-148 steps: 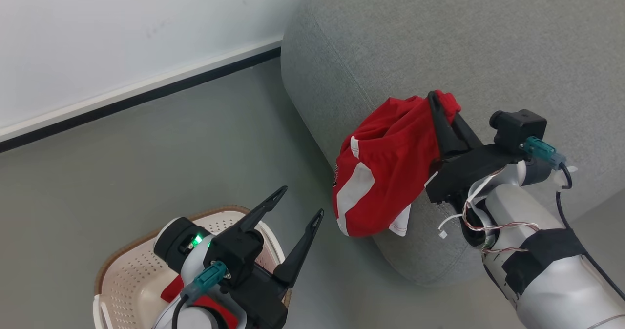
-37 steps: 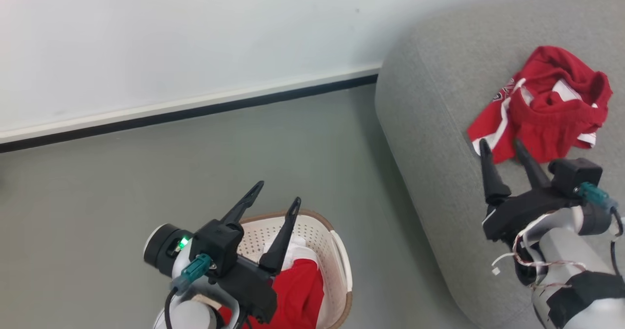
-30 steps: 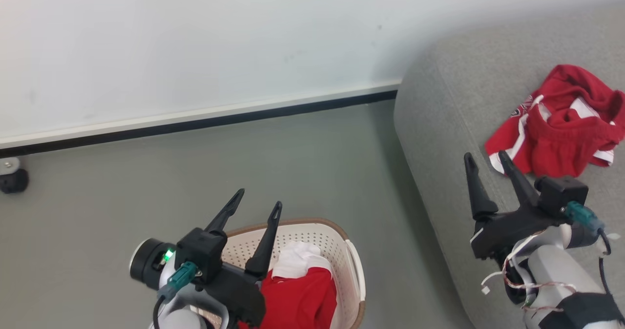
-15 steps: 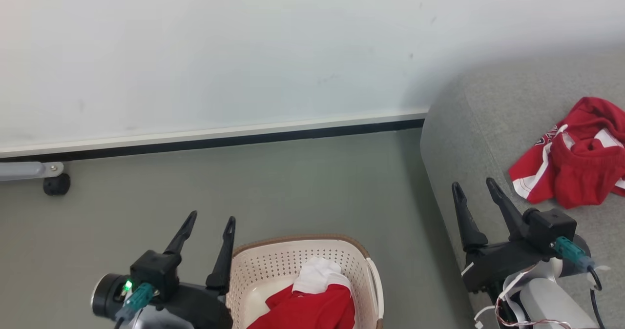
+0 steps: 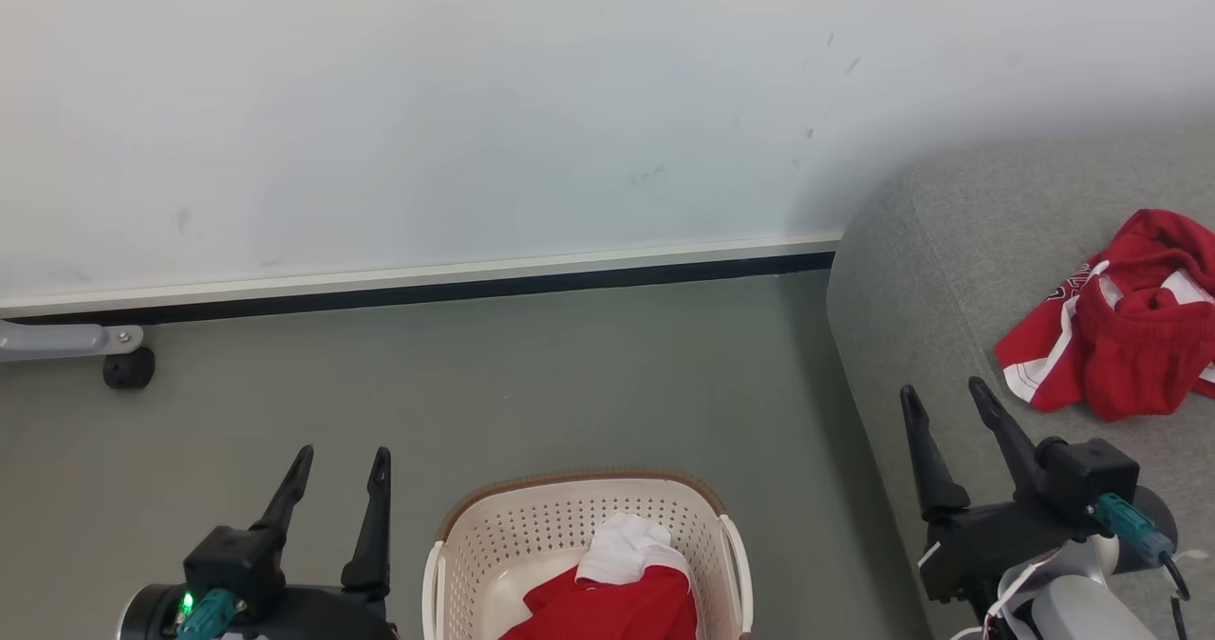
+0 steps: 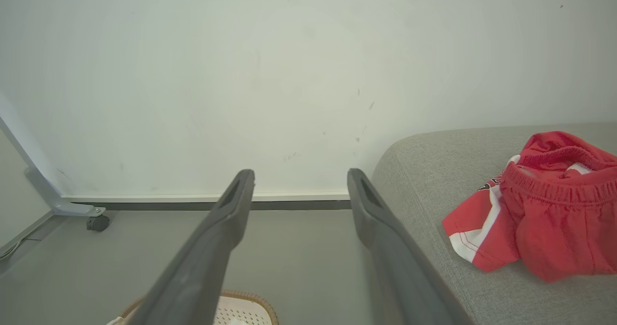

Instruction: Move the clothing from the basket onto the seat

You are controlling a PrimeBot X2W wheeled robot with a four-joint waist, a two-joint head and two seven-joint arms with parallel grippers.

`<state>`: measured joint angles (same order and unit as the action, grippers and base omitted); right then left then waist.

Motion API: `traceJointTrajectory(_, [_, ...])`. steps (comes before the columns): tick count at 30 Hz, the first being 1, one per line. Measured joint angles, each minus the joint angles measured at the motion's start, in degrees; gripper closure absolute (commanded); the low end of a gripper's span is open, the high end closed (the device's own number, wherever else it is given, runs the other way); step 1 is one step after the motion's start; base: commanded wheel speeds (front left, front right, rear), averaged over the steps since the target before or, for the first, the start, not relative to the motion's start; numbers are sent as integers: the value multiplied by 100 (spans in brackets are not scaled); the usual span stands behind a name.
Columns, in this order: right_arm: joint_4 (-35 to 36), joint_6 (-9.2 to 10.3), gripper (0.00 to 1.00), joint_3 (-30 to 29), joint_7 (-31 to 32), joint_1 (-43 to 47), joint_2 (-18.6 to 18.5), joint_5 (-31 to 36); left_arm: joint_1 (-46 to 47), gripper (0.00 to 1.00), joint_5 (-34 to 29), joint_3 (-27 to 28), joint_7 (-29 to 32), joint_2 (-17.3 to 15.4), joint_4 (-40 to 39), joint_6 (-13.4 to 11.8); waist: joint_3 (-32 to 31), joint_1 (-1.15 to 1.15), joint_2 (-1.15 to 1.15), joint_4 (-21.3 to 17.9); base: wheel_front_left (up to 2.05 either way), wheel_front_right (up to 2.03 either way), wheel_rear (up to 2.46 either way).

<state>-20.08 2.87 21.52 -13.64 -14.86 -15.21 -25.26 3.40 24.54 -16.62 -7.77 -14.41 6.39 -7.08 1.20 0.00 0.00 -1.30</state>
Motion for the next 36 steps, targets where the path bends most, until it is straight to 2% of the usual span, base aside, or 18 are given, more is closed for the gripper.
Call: traceJointTrajectory(36, [730,219,0,-86,436,167,-130,-1,-177,0,-348,582,92,252,-242,-4,118,0,0,-2,0,0,0])
